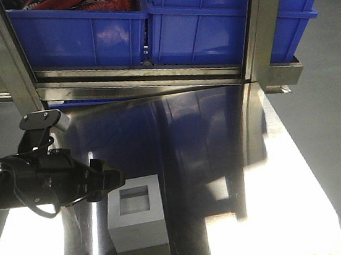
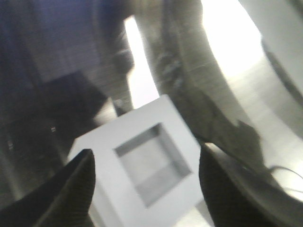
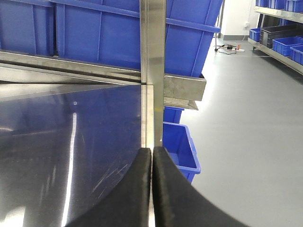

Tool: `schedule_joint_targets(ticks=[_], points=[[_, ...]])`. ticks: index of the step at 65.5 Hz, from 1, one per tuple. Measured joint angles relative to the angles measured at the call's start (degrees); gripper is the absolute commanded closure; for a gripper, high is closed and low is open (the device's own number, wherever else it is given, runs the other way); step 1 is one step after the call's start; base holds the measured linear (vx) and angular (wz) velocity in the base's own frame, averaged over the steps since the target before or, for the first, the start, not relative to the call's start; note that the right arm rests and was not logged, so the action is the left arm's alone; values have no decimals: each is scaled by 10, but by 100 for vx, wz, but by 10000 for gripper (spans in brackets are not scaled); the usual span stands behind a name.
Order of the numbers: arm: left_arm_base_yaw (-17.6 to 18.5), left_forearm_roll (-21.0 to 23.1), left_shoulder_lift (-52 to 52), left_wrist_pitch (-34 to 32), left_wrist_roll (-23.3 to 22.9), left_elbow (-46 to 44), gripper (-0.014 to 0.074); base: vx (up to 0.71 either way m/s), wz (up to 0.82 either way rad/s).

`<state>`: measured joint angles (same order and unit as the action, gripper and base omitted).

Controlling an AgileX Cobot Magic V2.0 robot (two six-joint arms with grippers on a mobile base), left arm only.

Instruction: Sort gray base to blue bin

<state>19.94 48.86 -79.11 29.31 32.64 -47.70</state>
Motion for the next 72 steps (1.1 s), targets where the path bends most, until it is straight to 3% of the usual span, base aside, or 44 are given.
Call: schedule_joint_targets(ticks=[23, 33, 72], points=[[38, -99, -30, -27, -101, -1, 142, 0, 0], [39, -132, -38, -36, -147, -1, 142, 0, 0], [39, -142, -92, -44, -173, -1, 142, 0, 0]])
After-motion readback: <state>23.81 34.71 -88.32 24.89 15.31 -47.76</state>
